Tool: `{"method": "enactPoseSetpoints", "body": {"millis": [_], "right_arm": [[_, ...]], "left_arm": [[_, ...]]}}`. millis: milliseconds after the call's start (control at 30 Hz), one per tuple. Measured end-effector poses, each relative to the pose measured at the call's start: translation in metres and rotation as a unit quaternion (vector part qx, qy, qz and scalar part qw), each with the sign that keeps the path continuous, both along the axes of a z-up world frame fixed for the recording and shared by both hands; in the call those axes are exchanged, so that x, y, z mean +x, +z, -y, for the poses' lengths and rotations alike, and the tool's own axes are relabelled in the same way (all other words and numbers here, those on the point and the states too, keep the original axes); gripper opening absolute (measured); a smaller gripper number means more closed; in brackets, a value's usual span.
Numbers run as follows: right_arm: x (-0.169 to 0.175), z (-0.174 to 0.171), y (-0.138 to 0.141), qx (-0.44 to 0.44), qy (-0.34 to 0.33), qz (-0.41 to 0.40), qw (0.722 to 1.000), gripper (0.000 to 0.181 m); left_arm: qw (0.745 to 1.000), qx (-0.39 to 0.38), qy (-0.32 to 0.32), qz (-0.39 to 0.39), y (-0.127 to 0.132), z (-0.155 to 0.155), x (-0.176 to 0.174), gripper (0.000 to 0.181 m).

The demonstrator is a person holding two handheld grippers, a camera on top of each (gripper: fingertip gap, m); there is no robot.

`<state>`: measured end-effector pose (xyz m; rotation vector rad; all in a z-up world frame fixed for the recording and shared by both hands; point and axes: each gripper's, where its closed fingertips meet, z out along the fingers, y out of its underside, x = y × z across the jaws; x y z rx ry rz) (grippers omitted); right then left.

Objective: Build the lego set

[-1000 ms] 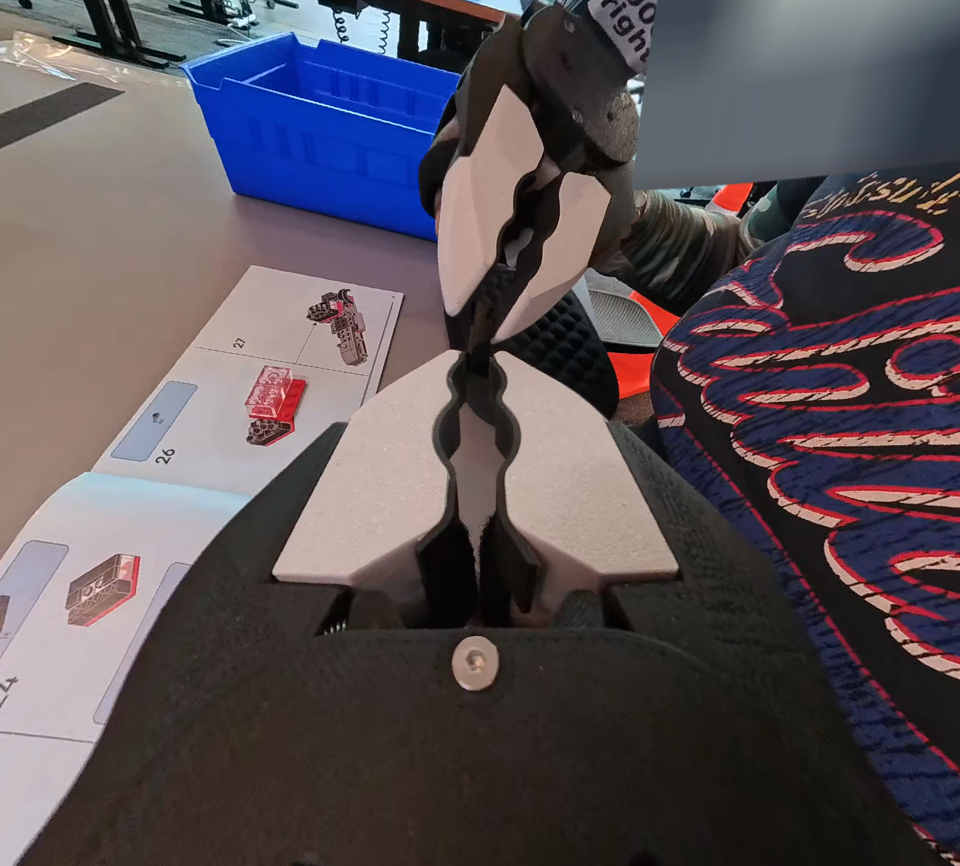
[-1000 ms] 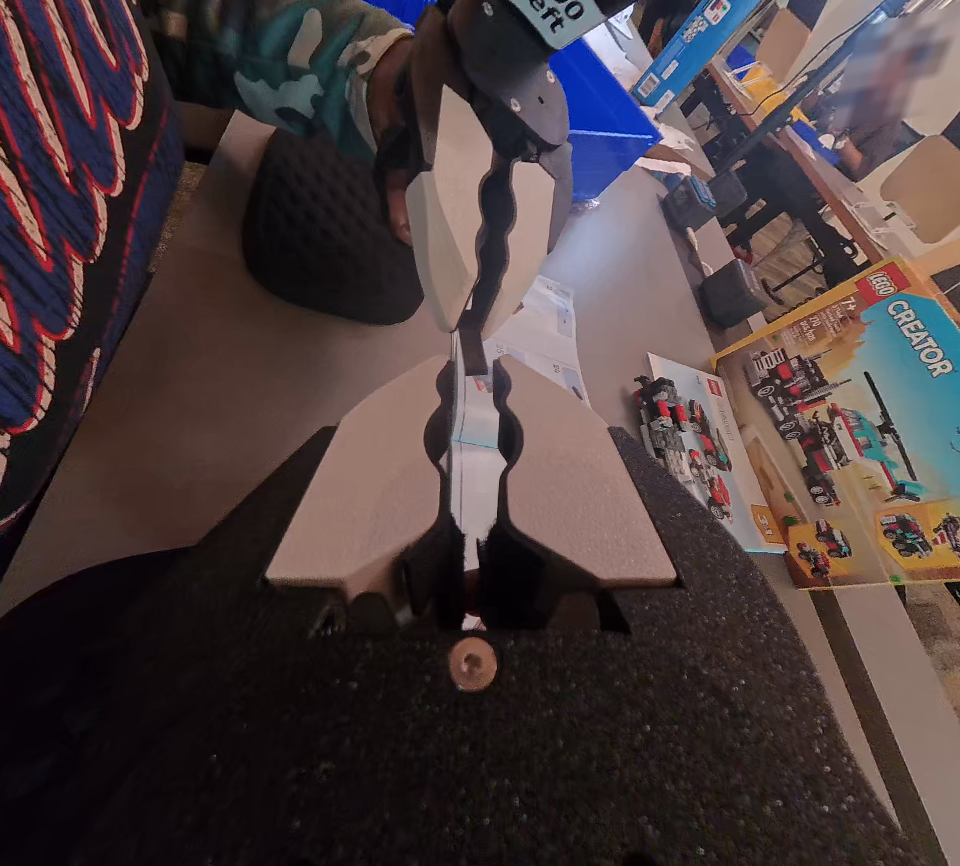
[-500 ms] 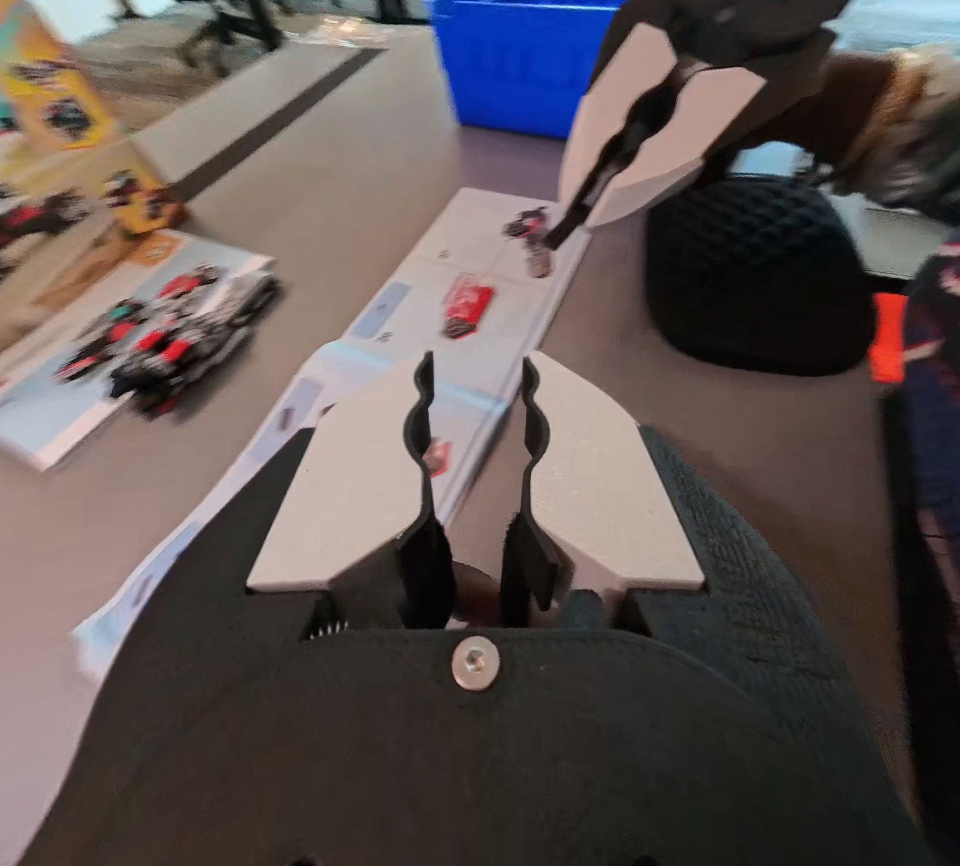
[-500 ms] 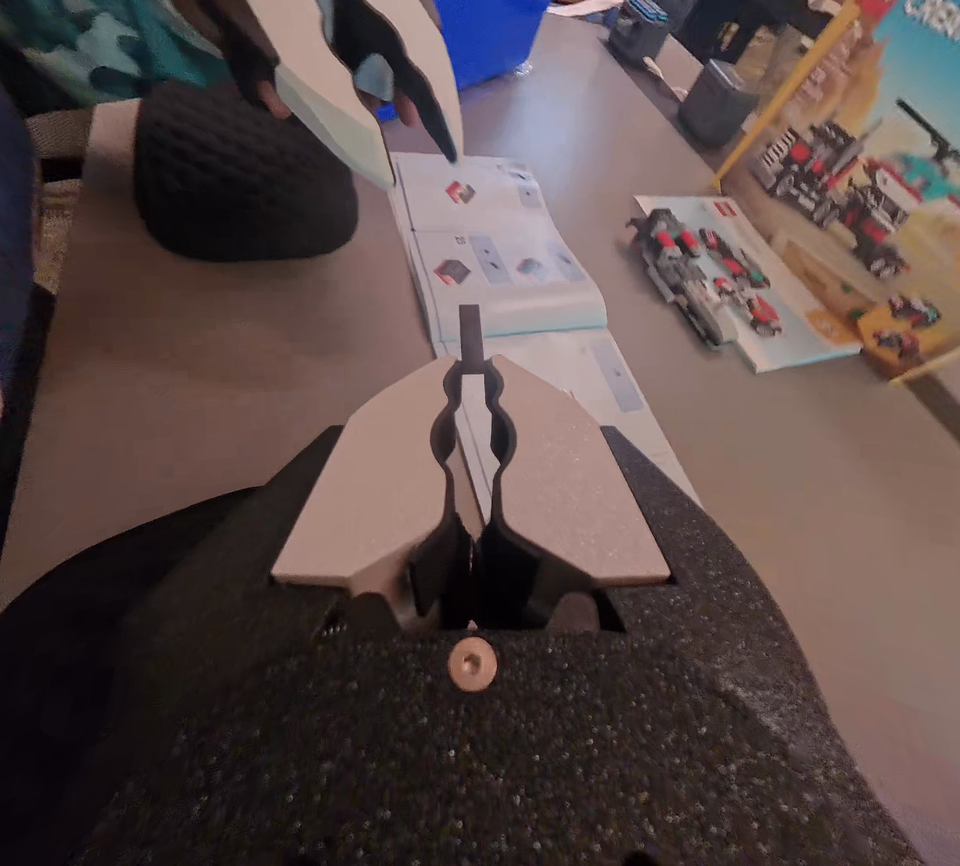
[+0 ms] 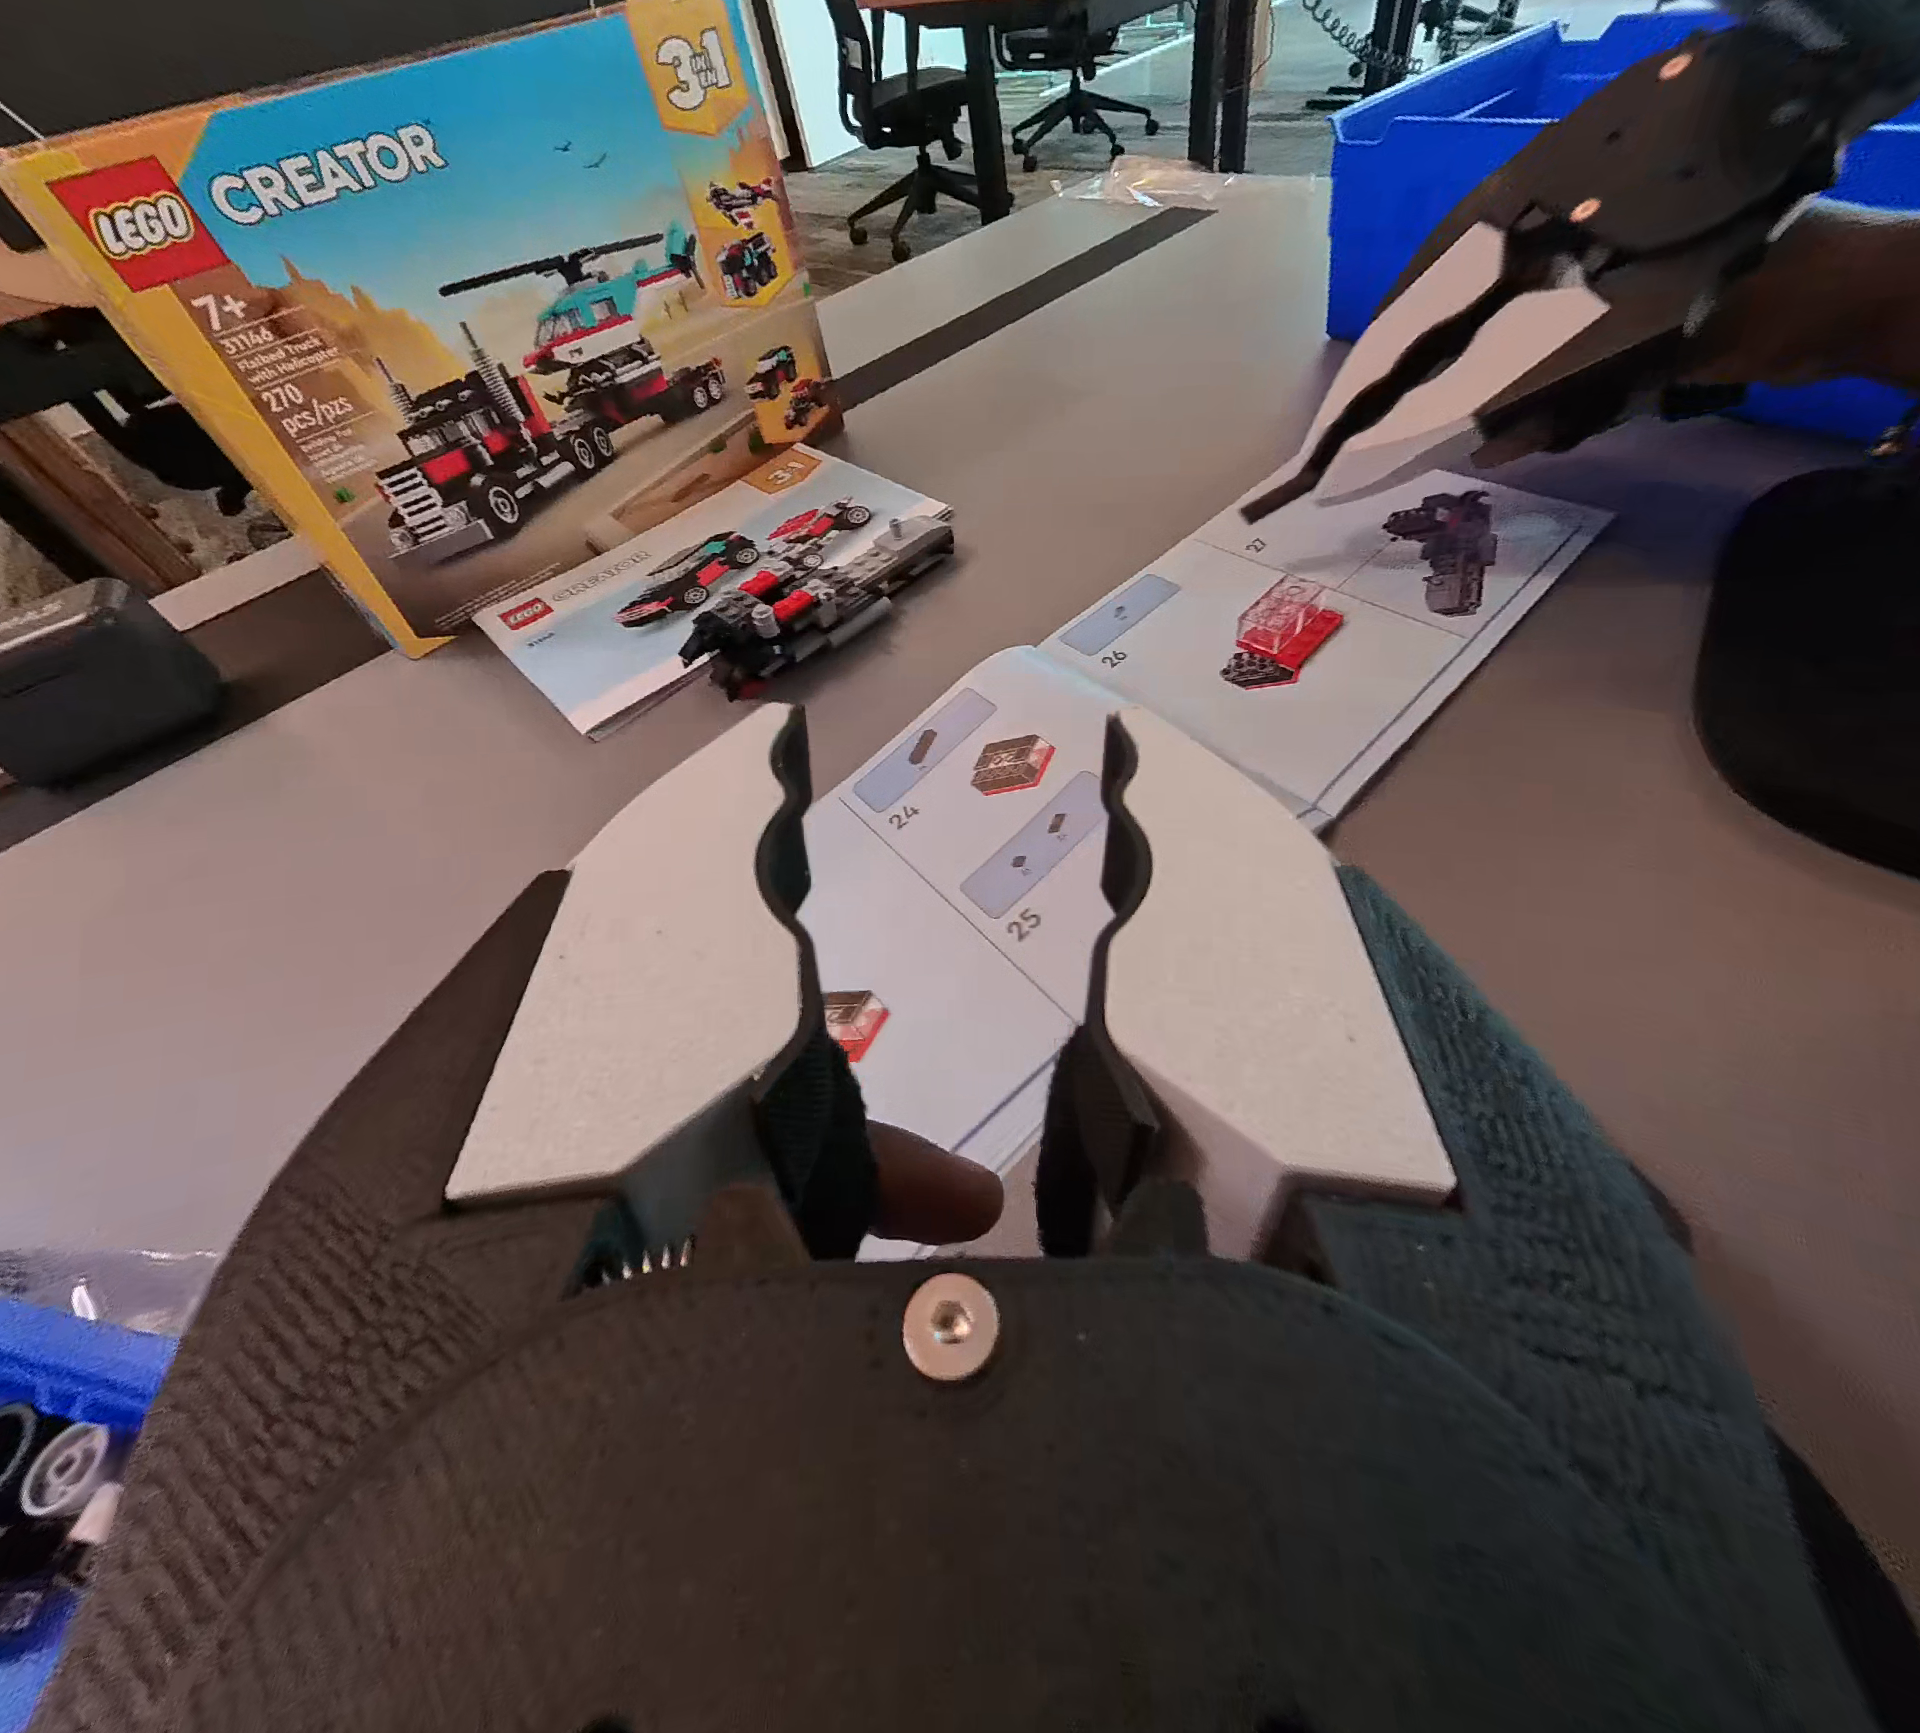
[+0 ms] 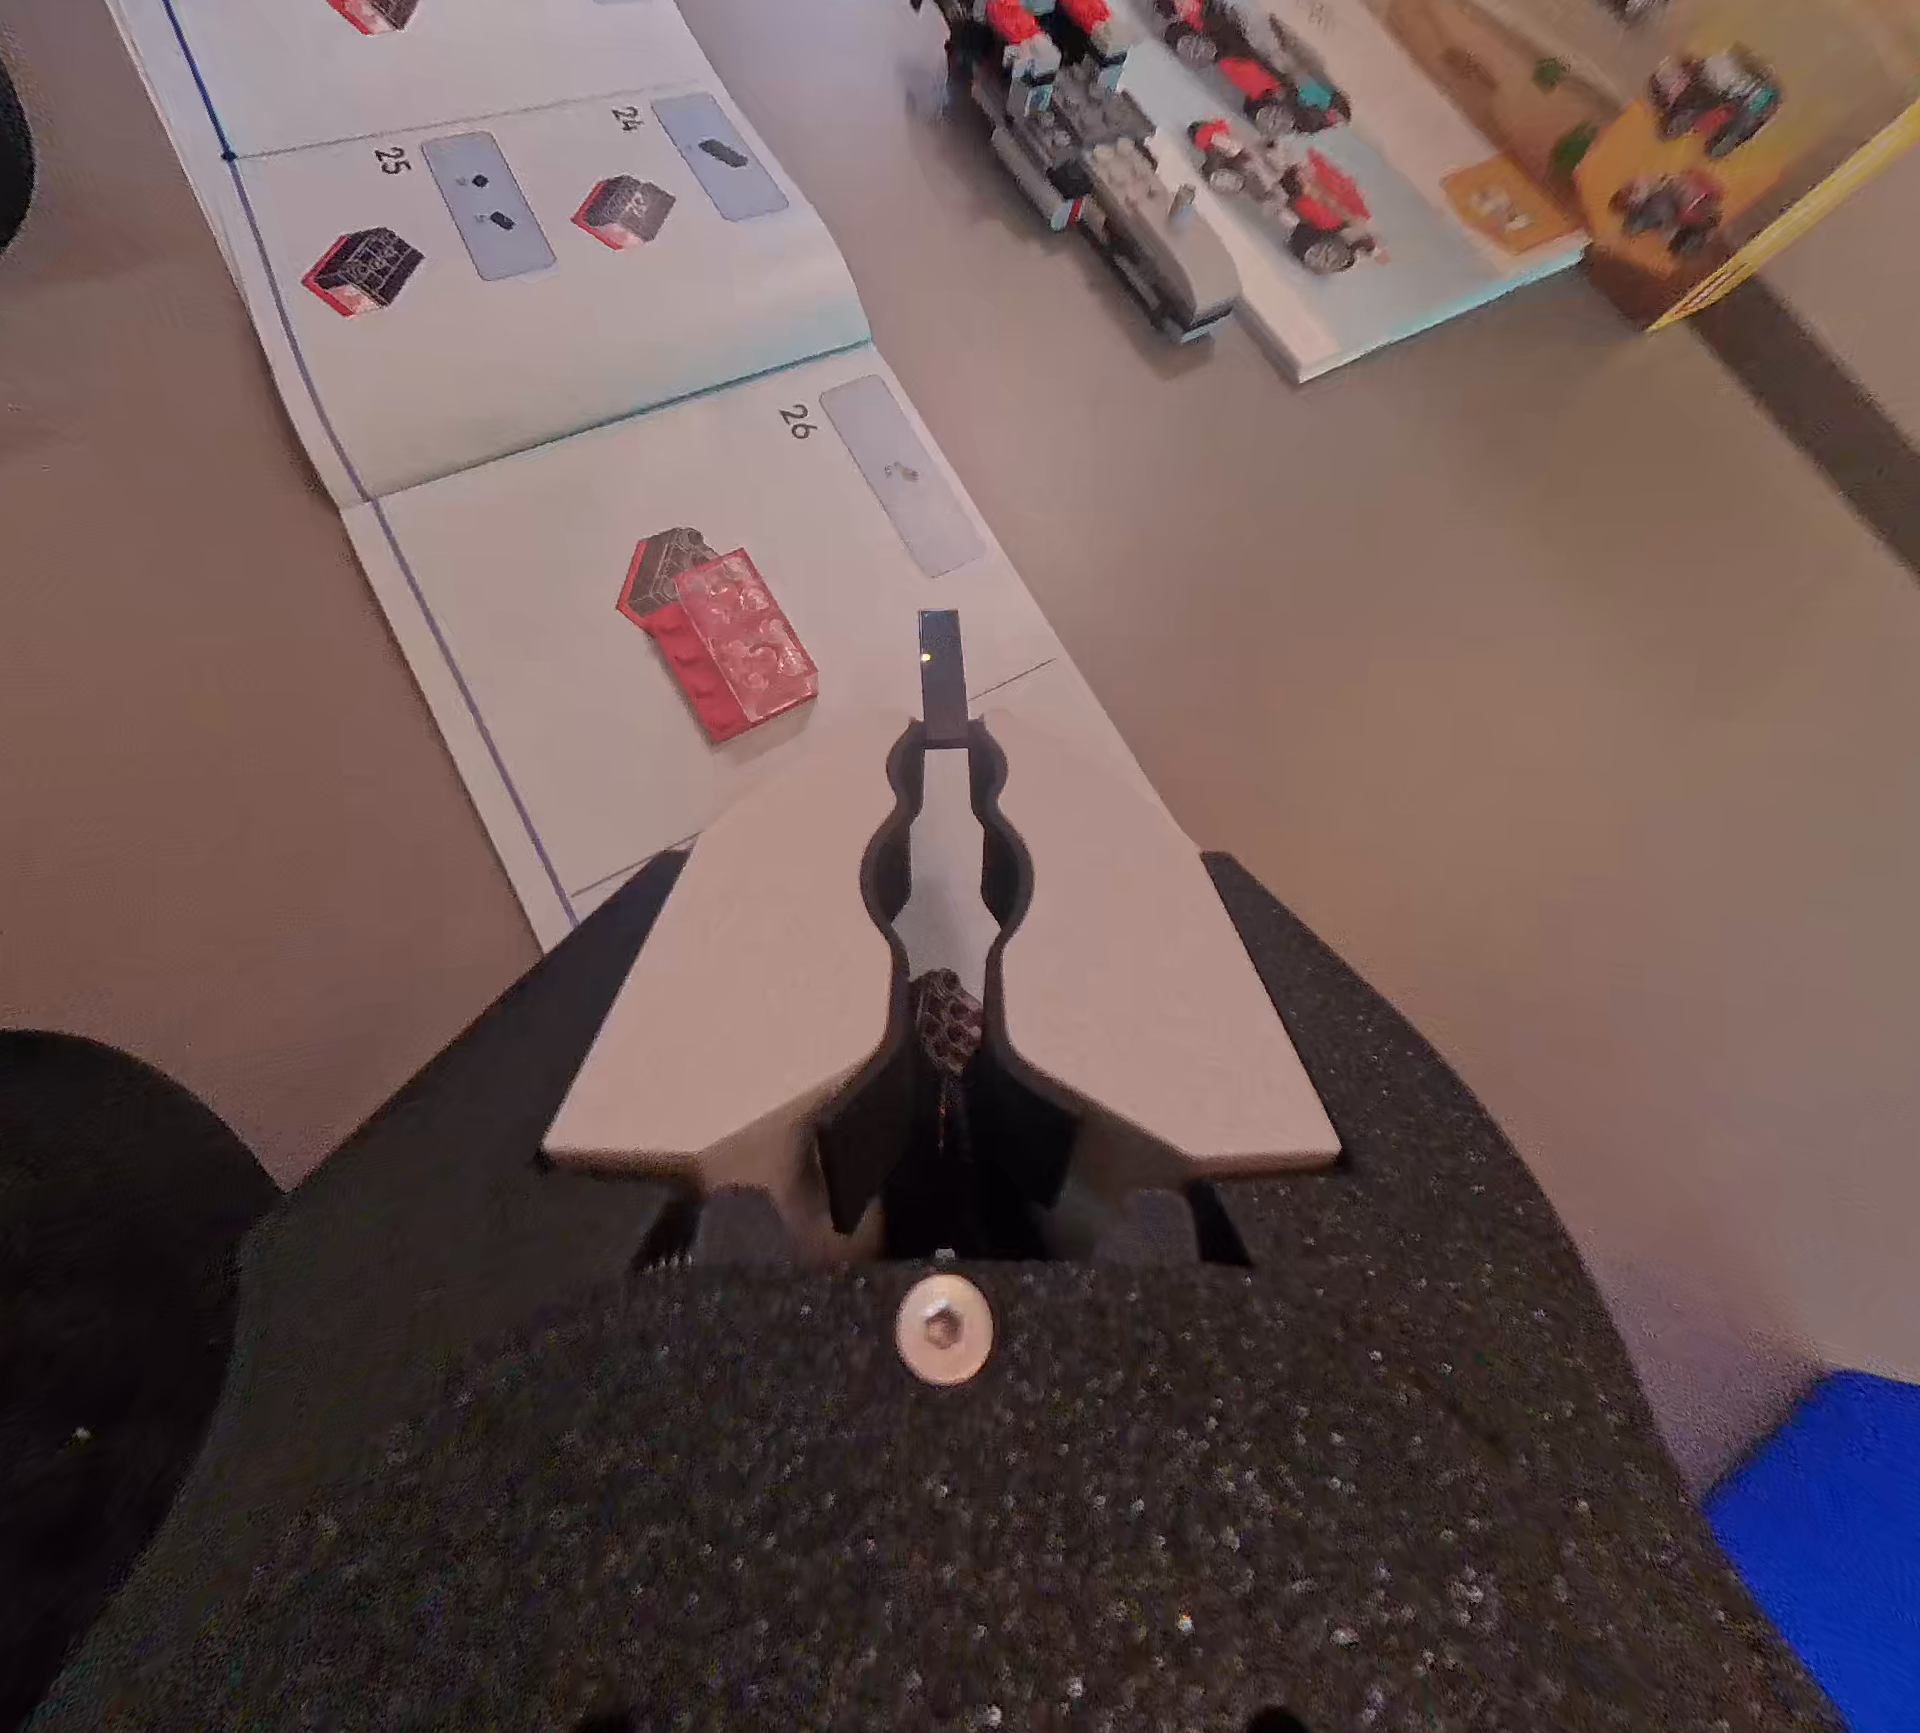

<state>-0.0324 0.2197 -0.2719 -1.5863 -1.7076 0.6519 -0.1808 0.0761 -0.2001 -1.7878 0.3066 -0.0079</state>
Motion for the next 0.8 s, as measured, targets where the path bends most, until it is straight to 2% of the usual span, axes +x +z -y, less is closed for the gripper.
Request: {"method": "enactPoseSetpoints", "body": {"millis": [200,333,433,600,700,800], "right_arm": [[-0.007,0.01,-0.015,-0.043,0.012,0.027,0.999,0.008],[-0.003,0.037,-0.011,-0.09,0.027,0.036,0.995,0.008],[0.001,0.053,-0.005,-0.103,0.036,0.037,0.993,0.008],[-0.003,0.044,0.012,-0.061,0.06,-0.004,0.996,0.008],[-0.008,0.037,0.012,-0.045,0.089,-0.005,0.995,0.008],[-0.017,0.036,0.013,-0.05,0.115,-0.023,0.992,0.008]], "left_arm": [[1.0,0.023,0.007,0.009,0.003,0.001,0.002,0.054],[0.996,0.062,-0.009,0.056,0.014,0.001,0.009,0.055],[0.998,0.053,0.001,0.033,0.01,0.0,0.007,0.055],[0.999,0.027,-0.024,0.021,0.007,-0.006,0.016,0.055],[0.997,0.011,-0.063,0.041,0.013,-0.006,0.024,0.056],[0.998,0.008,-0.058,0.033,0.021,-0.007,0.016,0.056]]}}
